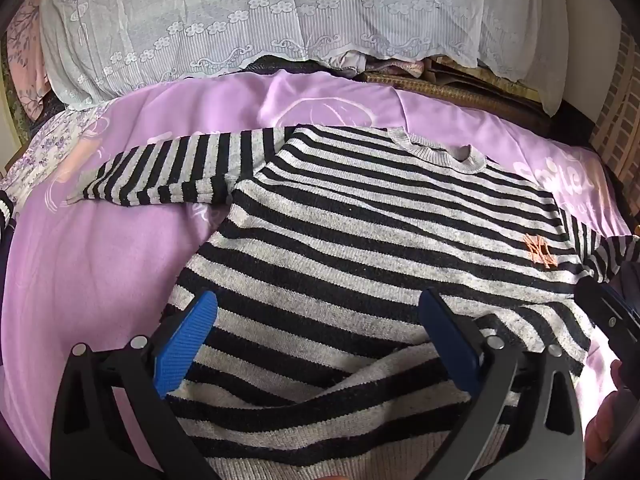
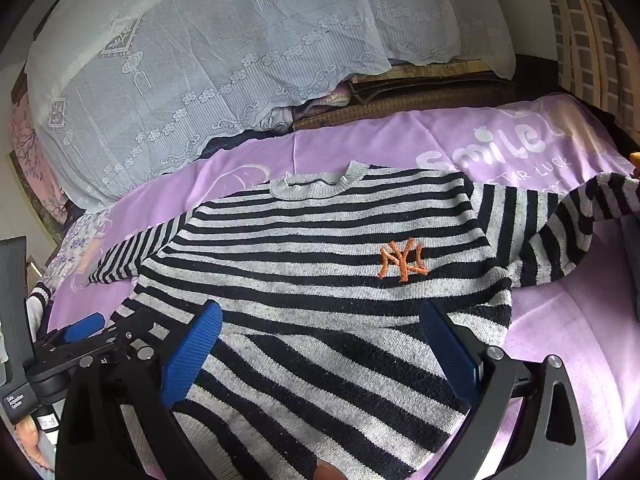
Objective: Fold small clothes
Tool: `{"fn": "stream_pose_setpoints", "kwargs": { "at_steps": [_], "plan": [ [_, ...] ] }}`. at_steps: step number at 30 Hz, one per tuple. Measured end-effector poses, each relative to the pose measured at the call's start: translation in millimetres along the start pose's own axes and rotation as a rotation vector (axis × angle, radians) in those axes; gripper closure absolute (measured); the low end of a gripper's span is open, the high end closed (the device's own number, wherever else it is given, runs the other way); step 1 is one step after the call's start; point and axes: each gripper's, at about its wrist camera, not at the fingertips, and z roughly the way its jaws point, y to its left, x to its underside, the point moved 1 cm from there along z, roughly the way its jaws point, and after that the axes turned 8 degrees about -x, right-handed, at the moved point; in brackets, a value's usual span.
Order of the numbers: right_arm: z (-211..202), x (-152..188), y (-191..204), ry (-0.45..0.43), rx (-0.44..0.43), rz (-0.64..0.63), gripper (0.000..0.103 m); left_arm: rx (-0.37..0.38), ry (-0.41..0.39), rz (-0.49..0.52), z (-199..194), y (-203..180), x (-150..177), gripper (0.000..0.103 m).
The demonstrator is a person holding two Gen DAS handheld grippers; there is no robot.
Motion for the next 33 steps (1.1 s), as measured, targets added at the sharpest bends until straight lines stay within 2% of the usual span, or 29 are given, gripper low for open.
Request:
{"fn": "stream_pose_setpoints", "kwargs": {
  "at_steps": [33],
  "plan": [
    [4.1,6.5,6.7,0.007,0.002,0.004,0.004,0.005,0.011,-0.005,-0.3,2.1,-0.3,0.005]
  ]
}}
